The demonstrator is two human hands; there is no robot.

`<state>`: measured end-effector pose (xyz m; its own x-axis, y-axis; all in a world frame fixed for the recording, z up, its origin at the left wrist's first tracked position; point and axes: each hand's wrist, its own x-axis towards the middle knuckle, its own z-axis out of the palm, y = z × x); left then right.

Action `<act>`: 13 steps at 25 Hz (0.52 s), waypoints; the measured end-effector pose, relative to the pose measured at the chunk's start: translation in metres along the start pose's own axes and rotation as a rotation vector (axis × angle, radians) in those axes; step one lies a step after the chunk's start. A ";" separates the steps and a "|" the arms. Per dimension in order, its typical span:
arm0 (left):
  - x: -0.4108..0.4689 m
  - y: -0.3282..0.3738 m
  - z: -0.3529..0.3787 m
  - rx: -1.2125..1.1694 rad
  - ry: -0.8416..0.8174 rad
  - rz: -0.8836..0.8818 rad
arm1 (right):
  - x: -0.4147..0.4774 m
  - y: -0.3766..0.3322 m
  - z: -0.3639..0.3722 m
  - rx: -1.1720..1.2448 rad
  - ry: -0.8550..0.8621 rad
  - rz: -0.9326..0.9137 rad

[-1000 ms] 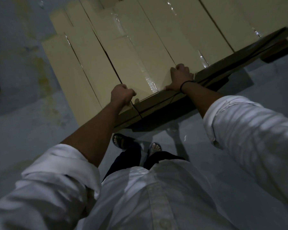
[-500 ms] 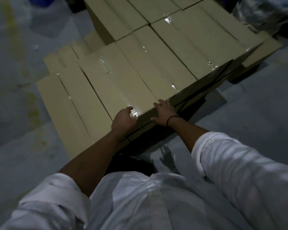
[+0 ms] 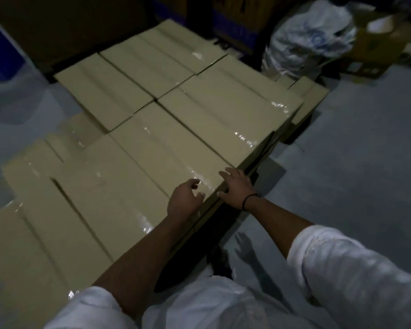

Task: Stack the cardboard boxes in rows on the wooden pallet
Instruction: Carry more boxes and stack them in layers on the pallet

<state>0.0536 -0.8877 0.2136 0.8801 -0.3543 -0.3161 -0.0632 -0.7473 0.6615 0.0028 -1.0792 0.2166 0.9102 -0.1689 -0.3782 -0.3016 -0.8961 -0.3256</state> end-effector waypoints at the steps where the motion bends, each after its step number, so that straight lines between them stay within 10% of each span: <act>1: 0.017 0.018 0.007 -0.018 -0.017 0.028 | 0.005 0.016 -0.017 0.025 0.029 0.022; 13: 0.147 0.139 0.077 0.057 -0.164 0.139 | 0.030 0.203 -0.124 0.197 0.236 0.335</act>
<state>0.1381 -1.0874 0.2067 0.7727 -0.5397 -0.3341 -0.2093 -0.7136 0.6686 0.0037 -1.3170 0.2464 0.7858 -0.5459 -0.2907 -0.6184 -0.6845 -0.3860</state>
